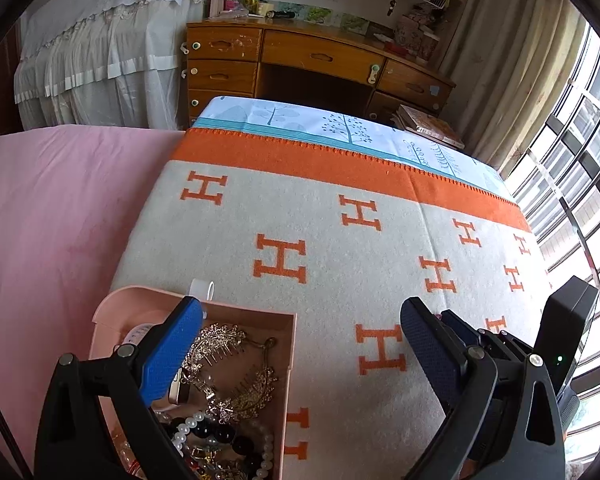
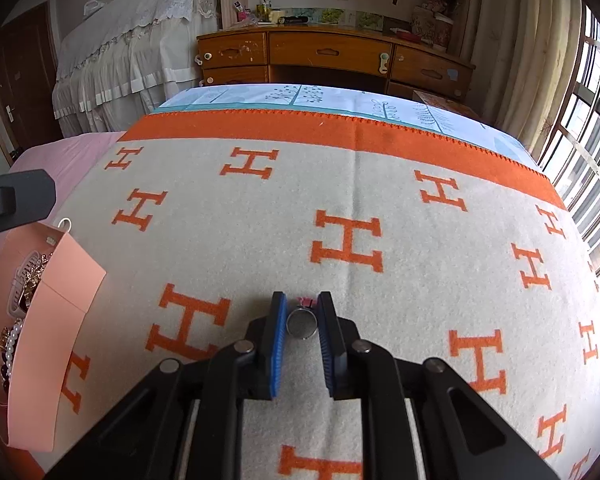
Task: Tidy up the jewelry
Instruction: 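Carry the ring with the right tool into the pink box and open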
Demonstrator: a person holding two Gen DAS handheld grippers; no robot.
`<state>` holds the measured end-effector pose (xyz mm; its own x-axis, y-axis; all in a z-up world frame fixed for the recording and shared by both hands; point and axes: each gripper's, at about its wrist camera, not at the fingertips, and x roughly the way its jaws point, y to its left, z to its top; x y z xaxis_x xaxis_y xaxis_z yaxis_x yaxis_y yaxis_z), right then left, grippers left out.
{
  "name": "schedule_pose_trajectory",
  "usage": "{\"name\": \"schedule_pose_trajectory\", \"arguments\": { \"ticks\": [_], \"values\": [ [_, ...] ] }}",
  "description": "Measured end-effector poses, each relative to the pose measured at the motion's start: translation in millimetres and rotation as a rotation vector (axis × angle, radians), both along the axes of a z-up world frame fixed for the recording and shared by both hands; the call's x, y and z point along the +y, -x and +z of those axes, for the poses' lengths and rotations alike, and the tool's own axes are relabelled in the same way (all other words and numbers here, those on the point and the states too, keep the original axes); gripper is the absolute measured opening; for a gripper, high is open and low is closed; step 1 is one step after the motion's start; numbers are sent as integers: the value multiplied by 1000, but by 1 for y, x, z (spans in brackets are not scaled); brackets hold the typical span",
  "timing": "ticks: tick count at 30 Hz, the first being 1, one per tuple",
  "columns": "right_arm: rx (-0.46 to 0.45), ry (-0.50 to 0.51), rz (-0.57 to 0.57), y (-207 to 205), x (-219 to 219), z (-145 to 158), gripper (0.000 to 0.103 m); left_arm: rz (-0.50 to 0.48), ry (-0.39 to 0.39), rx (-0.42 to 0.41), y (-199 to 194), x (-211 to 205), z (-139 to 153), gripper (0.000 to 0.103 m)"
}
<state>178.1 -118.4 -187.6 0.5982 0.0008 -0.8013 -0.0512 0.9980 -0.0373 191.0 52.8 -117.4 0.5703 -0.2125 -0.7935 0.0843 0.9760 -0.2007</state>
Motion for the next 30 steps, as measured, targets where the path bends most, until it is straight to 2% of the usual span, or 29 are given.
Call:
{"name": "schedule_pose_trajectory", "arguments": {
  "ticks": [6, 12, 19, 25, 30],
  "values": [
    [12, -50, 13, 5, 1, 4, 15, 12, -11, 0, 12, 8, 1, 98],
    [-24, -93, 76, 30, 16, 24, 15, 23, -27, -6, 34, 20, 9, 98],
    [-89, -143, 152, 67, 33, 60, 15, 17, -28, -10, 65, 36, 21, 98],
    [-164, -188, 226, 90, 54, 99, 15, 54, -86, -30, 88, 52, 37, 101],
    [-220, -229, 293, 97, 75, 131, 15, 87, -72, -51, 100, 74, 56, 102]
  ]
}}
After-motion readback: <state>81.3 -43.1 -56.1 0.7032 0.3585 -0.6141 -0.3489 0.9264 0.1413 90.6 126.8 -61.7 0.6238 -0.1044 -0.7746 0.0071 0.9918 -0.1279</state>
